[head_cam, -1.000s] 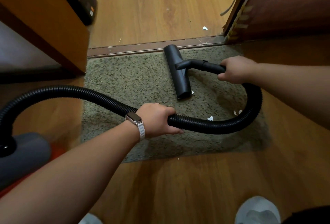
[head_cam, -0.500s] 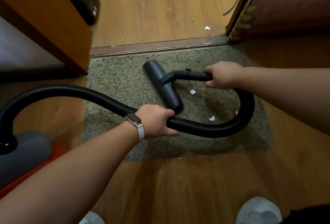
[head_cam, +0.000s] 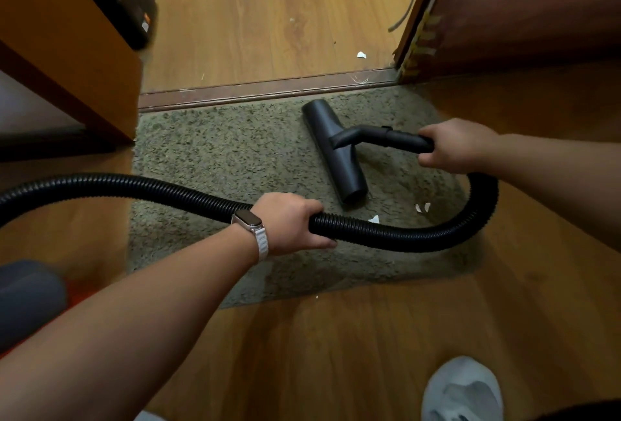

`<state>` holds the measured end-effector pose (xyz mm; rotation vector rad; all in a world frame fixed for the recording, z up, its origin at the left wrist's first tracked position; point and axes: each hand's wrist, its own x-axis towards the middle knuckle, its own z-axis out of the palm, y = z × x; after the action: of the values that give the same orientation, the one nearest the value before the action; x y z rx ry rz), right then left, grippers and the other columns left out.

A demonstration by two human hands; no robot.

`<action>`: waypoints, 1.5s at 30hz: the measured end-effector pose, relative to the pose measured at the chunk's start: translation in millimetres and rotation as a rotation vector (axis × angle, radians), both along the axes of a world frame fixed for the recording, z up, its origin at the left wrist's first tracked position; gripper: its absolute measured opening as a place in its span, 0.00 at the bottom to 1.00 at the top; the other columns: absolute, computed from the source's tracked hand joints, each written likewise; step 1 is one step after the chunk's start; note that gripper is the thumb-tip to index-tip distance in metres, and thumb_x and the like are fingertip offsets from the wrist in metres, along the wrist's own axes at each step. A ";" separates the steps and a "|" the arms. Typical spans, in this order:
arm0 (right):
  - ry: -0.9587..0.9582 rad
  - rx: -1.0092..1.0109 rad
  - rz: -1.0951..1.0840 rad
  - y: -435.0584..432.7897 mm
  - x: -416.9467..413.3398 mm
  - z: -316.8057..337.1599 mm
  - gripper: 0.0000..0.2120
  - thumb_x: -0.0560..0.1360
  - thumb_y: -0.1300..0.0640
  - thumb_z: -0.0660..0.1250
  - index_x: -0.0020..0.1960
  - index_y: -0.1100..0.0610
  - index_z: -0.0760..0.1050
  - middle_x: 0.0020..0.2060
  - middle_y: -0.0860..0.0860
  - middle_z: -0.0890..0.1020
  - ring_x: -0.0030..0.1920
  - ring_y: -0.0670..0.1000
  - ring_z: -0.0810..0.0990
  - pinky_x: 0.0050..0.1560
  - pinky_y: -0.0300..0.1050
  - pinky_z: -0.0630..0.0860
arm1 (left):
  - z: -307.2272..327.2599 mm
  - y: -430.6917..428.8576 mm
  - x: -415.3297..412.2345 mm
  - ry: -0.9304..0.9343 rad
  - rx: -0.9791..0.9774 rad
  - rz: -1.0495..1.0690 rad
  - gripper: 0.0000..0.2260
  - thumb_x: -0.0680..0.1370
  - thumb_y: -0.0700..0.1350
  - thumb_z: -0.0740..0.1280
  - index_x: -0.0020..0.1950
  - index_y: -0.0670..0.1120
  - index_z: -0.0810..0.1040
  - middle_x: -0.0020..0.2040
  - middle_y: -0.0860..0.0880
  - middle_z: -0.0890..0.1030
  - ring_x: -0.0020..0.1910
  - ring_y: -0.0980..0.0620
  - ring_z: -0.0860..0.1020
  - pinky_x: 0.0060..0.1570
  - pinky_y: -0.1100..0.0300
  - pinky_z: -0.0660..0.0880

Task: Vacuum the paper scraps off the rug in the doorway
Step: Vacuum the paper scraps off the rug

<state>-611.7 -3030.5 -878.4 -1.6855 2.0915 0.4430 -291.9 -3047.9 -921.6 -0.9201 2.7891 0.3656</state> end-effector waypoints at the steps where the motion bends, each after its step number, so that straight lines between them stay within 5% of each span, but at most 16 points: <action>1: 0.006 0.005 -0.018 6.3 -7.9 0.2 0.10 0.77 0.45 0.66 0.55 0.48 0.75 0.38 0.50 0.79 0.36 0.51 0.78 0.31 0.45 0.72 | -1.0 1.2 -5.6 0.007 0.006 -0.006 0.26 0.69 0.75 0.61 0.48 0.53 0.75 0.40 0.53 0.80 0.43 0.48 0.80 0.37 0.58 0.70; 10: -0.037 0.048 -0.136 44.1 -39.6 -11.4 0.07 0.78 0.47 0.66 0.53 0.48 0.74 0.38 0.50 0.78 0.36 0.50 0.78 0.31 0.42 0.66 | -7.5 15.1 -34.3 0.030 0.020 -0.075 0.25 0.70 0.74 0.61 0.47 0.53 0.73 0.40 0.53 0.80 0.41 0.49 0.80 0.39 0.58 0.75; 19: -0.105 0.038 0.047 10.5 -3.2 -26.6 0.06 0.77 0.46 0.66 0.51 0.46 0.74 0.38 0.50 0.79 0.36 0.50 0.78 0.31 0.44 0.69 | -2.7 20.8 -16.2 -0.015 0.101 -0.082 0.22 0.70 0.74 0.62 0.43 0.57 0.65 0.37 0.55 0.74 0.41 0.50 0.78 0.37 0.59 0.71; 37: -0.039 0.045 0.372 -18.8 93.7 -29.8 0.08 0.76 0.46 0.65 0.51 0.48 0.71 0.36 0.47 0.76 0.35 0.50 0.76 0.34 0.43 0.72 | -12.4 16.1 32.3 -0.020 0.060 -0.156 0.26 0.69 0.75 0.60 0.43 0.52 0.72 0.38 0.53 0.80 0.39 0.50 0.80 0.37 0.54 0.78; 45: -0.003 0.042 0.254 -14.1 66.4 -22.3 0.07 0.76 0.46 0.66 0.51 0.46 0.73 0.36 0.47 0.78 0.36 0.49 0.78 0.35 0.44 0.77 | -9.3 10.9 30.8 -0.019 0.051 -0.112 0.25 0.69 0.74 0.61 0.45 0.52 0.74 0.39 0.53 0.80 0.39 0.49 0.79 0.38 0.57 0.76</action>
<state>-545.3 -3044.6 -900.7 -1.9327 1.8585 0.5564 -261.1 -3037.0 -930.9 -0.7490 2.7845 0.4065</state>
